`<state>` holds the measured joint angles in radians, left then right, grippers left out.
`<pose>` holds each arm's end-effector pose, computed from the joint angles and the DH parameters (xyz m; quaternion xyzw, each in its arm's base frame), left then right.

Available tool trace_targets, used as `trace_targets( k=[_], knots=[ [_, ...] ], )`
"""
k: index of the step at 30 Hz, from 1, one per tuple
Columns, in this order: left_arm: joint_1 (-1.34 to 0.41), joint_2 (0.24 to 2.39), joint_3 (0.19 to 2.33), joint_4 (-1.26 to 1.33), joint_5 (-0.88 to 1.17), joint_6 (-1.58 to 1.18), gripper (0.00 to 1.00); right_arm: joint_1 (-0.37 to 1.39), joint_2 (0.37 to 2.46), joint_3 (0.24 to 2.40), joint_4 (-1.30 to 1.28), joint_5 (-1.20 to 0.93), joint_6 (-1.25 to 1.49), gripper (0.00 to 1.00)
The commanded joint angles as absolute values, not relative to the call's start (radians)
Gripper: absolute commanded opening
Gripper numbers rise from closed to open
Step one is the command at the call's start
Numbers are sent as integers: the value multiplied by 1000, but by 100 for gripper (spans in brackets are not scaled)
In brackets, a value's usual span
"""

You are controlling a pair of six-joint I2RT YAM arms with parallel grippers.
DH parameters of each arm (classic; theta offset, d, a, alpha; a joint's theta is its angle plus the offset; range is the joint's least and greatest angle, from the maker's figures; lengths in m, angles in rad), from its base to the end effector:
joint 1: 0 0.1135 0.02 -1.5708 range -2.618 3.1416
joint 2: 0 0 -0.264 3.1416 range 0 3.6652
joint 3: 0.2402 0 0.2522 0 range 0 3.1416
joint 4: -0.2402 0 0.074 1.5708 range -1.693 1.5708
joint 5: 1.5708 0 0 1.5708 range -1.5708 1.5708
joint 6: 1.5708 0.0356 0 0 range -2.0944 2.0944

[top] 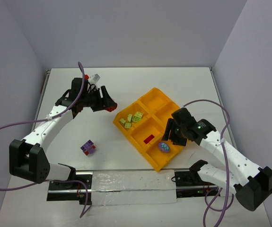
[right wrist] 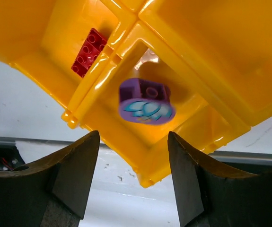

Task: Sort the legos into containers by color

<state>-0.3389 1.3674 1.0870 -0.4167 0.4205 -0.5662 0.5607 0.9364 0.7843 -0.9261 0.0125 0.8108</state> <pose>0.2784 -0.1135 0.2936 -0.0128 0.8904 -0.3510 0.2894 0.1413 0.0882 0.2518 0.1225 0.9620 0.1497 0.1925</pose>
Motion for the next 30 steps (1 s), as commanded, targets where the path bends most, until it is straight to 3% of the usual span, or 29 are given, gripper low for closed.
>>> trace_targets(
  k=[1,9,19,26,30],
  knots=[
    [-333,1327,1137,-368,467,-571,0,569,983,923,-940,38,757,67],
    [-318,1306,1082,-291,713,-534,0,546,1150,1202,-826,-2,618,60],
    [-311,1330,1098,-275,978,-500,0,520,1637,1804,-762,-299,514,60],
    [-305,1350,1130,-287,1151,-427,0,507,1751,1922,-674,-482,480,61],
    [-302,1357,1105,-222,1244,-445,0,480,1761,1910,-606,-695,467,57]
  ],
)
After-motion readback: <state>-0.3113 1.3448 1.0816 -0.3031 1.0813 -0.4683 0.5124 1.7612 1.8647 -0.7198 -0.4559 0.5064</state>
